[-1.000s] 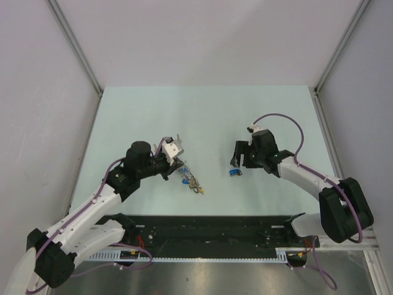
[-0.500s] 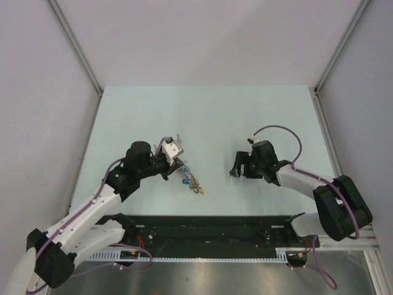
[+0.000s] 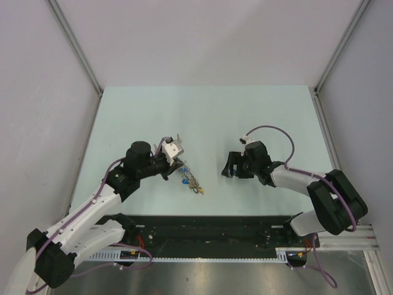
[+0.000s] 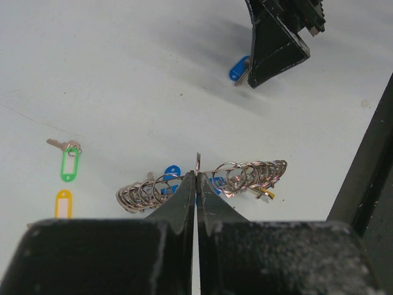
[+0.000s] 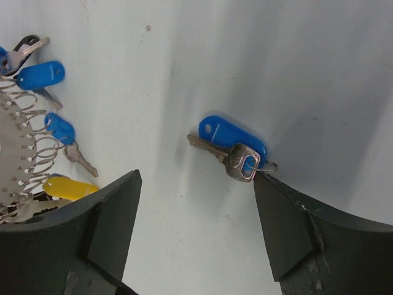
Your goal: Put the keys on the keyring
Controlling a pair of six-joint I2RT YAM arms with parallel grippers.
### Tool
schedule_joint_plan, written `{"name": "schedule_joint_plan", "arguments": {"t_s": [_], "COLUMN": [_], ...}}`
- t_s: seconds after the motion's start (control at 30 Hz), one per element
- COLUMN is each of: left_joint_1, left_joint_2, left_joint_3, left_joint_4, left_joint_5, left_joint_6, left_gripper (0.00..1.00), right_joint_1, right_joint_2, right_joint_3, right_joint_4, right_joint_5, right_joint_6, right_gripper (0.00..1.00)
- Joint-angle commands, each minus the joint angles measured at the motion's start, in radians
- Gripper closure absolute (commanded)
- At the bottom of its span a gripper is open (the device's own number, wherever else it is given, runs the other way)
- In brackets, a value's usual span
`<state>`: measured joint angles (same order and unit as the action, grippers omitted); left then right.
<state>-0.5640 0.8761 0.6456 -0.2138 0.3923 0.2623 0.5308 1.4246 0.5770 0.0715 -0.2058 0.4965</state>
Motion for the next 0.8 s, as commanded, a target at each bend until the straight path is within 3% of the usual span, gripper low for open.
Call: {"name": "schedule_joint_plan", "arguments": {"t_s": [0.0, 0.2, 0.43, 0.6, 0.77], "left_joint_1": [0.006, 0.006, 0.006, 0.006, 0.006], "left_joint_2": [-0.028, -0.028, -0.034, -0.035, -0.037], "left_joint_3": [0.051, 0.049, 0.048, 0.051, 0.048], "left_joint_4": [0.039, 0.039, 0.039, 0.039, 0.039], "left_joint_5": [0.014, 0.014, 0.008, 0.013, 0.01], "left_joint_6": [0.009, 0.011, 0.012, 0.012, 0.014], "left_gripper": [0.99, 1.0, 1.0, 0.99, 1.0], "right_joint_1": [0.047, 0.103, 0.133, 0.094, 0.002], "right_joint_2": [0.036, 0.103, -0.018, -0.124, -0.127], "right_joint_3": [-0.005, 0.032, 0.083, 0.064, 0.017], "right_joint_4": [0.074, 0.171, 0.026, -0.068, 0.0], "right_joint_5": [-0.015, -0.01, -0.012, 0.092, 0.047], "right_joint_6": [0.068, 0.071, -0.053, -0.18, -0.222], "right_gripper": [0.21, 0.21, 0.24, 0.31, 0.4]}}
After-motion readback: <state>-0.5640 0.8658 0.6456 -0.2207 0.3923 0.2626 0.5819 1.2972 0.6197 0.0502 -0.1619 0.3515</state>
